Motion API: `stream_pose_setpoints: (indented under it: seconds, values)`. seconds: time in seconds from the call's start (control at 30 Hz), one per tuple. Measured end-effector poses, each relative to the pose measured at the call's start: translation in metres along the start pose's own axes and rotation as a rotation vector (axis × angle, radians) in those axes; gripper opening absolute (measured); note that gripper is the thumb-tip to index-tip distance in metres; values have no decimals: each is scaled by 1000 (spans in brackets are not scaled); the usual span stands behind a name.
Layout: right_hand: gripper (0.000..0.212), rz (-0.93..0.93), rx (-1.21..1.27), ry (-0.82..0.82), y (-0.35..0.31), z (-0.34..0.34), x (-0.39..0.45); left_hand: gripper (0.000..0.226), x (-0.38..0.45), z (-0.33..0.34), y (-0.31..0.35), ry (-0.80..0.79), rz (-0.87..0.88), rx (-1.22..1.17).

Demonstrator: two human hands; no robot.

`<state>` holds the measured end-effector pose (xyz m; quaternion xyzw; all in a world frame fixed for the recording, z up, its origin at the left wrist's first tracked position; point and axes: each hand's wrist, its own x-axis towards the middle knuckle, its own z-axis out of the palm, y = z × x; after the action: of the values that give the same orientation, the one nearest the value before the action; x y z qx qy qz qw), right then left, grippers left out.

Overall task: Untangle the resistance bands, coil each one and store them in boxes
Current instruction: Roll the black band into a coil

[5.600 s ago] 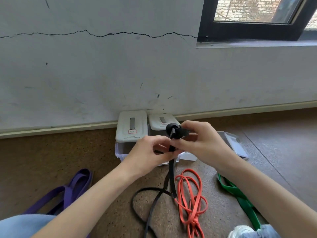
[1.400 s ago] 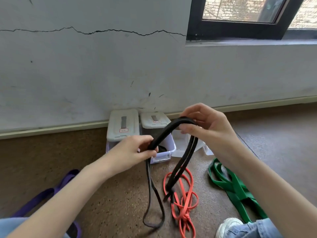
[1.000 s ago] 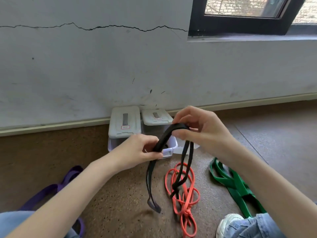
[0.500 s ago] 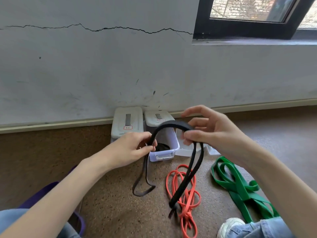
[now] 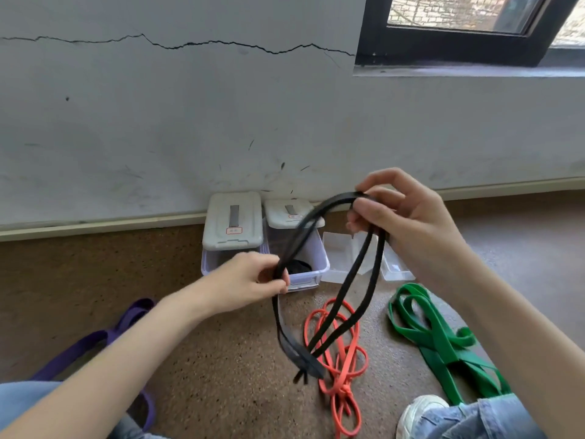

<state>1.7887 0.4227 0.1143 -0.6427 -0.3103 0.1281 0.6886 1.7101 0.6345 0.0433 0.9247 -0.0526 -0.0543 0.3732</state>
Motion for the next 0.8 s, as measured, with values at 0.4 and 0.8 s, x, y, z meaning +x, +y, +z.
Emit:
stream_pose_setpoints:
  seconds: [0.4,0.8]
  values:
    - [38,214,-354,-387,15,30,-10,11,-14,-25,37,56,107,-25]
    - [18,41,-166,-92,10,13,-6,7,-6,7,12,-3,46,34]
